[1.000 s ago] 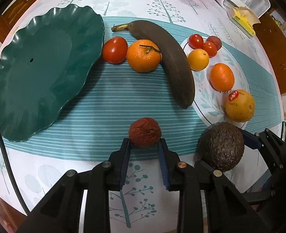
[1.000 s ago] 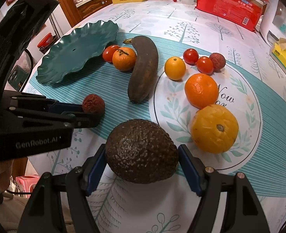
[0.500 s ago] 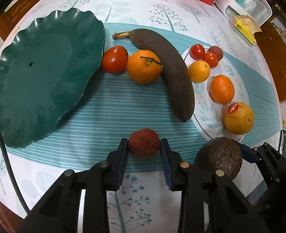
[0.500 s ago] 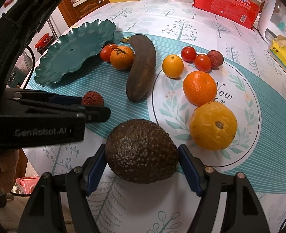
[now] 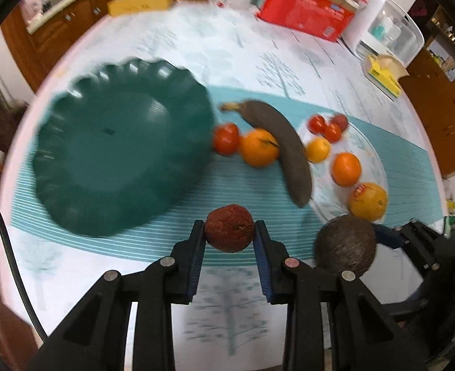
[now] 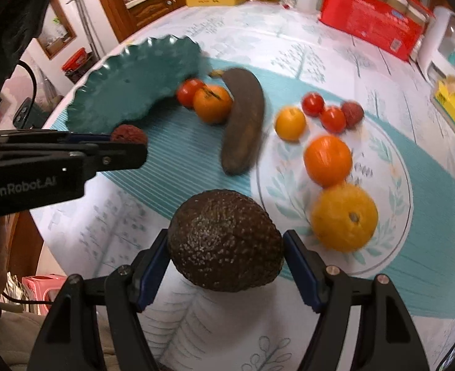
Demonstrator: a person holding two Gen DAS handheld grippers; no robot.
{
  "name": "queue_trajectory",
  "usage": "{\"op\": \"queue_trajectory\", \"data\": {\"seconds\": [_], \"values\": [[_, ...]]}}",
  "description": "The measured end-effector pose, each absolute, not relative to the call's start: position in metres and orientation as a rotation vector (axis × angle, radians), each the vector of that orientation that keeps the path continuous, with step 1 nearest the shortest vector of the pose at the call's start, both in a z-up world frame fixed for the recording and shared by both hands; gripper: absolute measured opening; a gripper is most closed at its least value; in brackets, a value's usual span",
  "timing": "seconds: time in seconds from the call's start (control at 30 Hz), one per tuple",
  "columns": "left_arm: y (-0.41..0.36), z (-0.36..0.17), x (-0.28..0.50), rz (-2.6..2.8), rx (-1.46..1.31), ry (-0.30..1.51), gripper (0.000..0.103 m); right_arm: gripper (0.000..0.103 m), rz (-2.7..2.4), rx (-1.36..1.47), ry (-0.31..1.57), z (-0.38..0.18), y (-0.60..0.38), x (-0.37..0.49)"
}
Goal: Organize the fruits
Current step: 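Carry the lychee and avocado with both tools over the green plate and lower them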
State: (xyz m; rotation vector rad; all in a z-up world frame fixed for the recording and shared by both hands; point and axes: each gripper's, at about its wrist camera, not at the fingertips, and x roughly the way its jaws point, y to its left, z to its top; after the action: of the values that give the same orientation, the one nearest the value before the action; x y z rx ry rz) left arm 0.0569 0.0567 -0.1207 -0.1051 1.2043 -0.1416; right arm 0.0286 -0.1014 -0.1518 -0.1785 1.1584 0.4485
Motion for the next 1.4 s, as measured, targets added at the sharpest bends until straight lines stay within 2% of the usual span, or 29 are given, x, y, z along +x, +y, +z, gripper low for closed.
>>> {"op": "queue_trajectory", "data": {"seconds": [0.33,0.57,0.83,1.13,1.17,1.2,1.23,1.27,1.3,1.33,1.4], "values": [[0.139,-0.048,0.073,0.067,-0.059,1.023,0.030,0.073,0.533,-0.139,1.028,-0.073,-0.047,0.073],[0.173,-0.051,0.108,0.135,-0.065,0.998,0.030,0.073,0.541,-0.083,0.989,-0.051,-0.006,0.137],[0.205,-0.127,0.160,0.133,-0.211,1.148,0.030,0.073,0.513,-0.210,1.065,-0.109,0.049,0.176],[0.200,-0.176,0.182,0.114,-0.160,1.225,0.032,0.073,0.523,-0.312,1.165,-0.166,0.067,0.183],[0.198,-0.177,0.183,0.116,-0.136,1.227,0.034,0.074,0.526,-0.329,1.141,-0.166,0.069,0.180],[0.196,-0.177,0.183,0.113,-0.128,1.222,0.047,0.074,0.528,-0.352,1.129,-0.166,0.071,0.178],[0.196,-0.178,0.184,0.113,-0.129,1.225,0.071,0.074,0.529,-0.364,1.122,-0.166,0.072,0.177],[0.198,-0.179,0.185,0.131,-0.138,1.229,0.080,0.074,0.533,-0.372,1.117,-0.167,0.073,0.176],[0.200,-0.179,0.185,0.138,-0.150,1.232,0.094,0.074,0.537,-0.383,1.119,-0.168,0.073,0.176],[0.202,-0.181,0.185,0.134,-0.170,1.244,0.099,0.075,0.539,-0.391,1.117,-0.169,0.073,0.175],[0.205,-0.186,0.186,0.121,-0.207,1.273,0.101,0.075,0.543,-0.408,1.098,-0.167,0.072,0.171]]}}
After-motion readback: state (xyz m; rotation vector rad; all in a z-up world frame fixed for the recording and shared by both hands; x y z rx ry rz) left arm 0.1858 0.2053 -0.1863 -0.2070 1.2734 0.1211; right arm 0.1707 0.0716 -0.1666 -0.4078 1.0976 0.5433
